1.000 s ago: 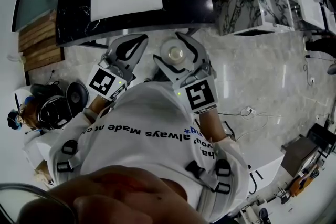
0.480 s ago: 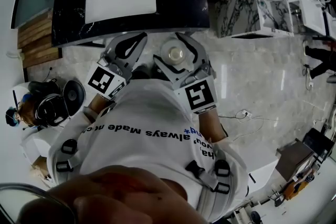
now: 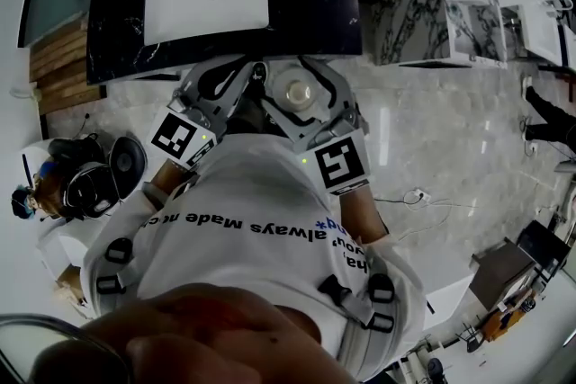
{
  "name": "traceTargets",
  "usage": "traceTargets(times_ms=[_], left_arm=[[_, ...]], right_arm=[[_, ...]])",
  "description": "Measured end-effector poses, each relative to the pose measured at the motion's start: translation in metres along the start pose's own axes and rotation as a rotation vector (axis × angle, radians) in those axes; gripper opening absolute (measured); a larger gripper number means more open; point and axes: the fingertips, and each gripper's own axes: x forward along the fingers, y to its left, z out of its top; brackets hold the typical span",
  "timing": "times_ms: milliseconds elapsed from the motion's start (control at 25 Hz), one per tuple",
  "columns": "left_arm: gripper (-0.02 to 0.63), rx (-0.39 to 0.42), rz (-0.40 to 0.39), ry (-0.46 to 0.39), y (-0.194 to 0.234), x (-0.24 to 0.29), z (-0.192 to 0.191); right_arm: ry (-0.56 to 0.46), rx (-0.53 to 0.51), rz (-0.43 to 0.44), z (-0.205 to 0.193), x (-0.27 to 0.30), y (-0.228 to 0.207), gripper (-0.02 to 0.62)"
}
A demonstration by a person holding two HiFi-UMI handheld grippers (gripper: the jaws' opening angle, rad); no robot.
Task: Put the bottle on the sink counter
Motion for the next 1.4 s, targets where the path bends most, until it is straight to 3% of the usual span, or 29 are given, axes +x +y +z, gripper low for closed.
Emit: traceTargets(times_ms=[880,1400], left_arm=[[0.003,-0.019,-0.039,-0.010,0.168,0.073,0.023],[0.003,-0.036,-0.047,-0.023,0.227,0.082,0.030]], right_arm=[[0.021,0.000,-0.024,0.048,0.142,-0.110,0.333],[0.033,-0.024,-0.038,0.071,0.196,-0.139,0.333]])
